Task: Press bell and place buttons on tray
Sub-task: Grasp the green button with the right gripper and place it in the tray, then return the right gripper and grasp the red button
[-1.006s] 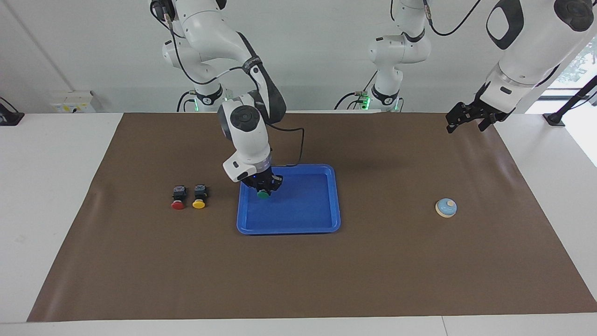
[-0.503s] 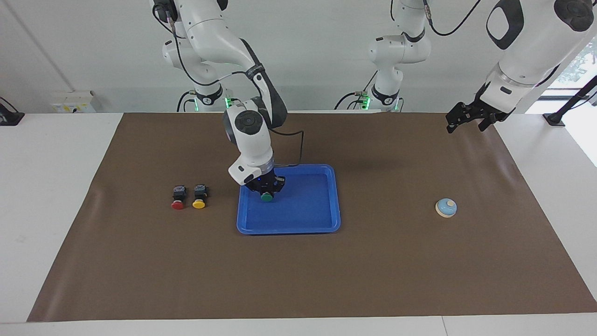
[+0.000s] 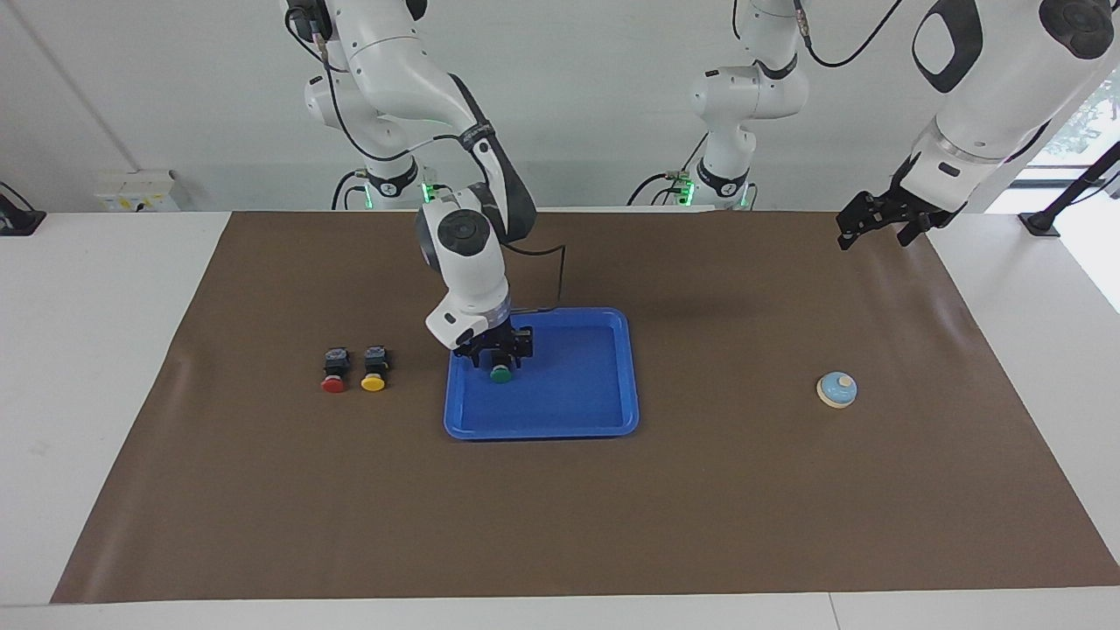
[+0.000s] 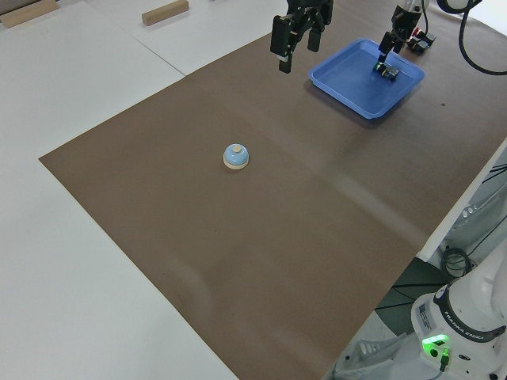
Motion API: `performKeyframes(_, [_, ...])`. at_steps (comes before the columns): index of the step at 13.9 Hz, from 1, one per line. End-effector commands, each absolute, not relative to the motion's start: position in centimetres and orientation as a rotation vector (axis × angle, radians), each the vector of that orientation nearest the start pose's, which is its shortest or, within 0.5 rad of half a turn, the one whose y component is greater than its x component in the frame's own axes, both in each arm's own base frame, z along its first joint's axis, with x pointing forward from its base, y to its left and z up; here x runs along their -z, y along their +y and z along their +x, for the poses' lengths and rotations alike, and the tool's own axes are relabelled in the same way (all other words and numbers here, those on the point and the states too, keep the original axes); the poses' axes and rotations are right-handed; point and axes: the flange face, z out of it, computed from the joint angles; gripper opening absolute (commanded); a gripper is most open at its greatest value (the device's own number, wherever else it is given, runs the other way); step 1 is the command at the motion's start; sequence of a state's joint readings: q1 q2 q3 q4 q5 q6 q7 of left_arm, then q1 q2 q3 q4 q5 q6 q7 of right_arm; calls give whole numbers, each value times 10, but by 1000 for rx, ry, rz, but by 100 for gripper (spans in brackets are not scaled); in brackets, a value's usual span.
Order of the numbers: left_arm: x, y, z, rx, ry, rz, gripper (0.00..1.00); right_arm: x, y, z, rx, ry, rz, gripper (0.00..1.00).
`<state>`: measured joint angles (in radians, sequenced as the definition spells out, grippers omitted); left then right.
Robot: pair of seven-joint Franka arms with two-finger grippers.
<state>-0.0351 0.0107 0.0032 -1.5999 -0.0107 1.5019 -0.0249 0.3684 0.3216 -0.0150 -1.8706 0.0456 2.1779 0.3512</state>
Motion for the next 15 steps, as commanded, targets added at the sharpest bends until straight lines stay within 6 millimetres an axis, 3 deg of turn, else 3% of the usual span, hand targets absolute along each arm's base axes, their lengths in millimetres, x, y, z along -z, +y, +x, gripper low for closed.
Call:
performKeyframes(1, [-602,-17,544,-181,5,-3144,100,-364,122,609,-47,-137,-3112,100])
performKeyframes(4, [-602,-17,544,-181,5,-3144,100,-351,0,608,-84,-313,-3096,100])
performKeyframes(6, [-602,-17,544,-181,5,-3144,100,-349,-43,601,-99,-325,-3088,100])
performKeyframes(7, [-602,-17,544,-181,5,-3144,100,-347,-51,594,-114,-308,-3087,100])
performKeyframes(15, [-602,-17,544,-181,5,-3144,100,-332,-49,570,-169,-273,-3082,100])
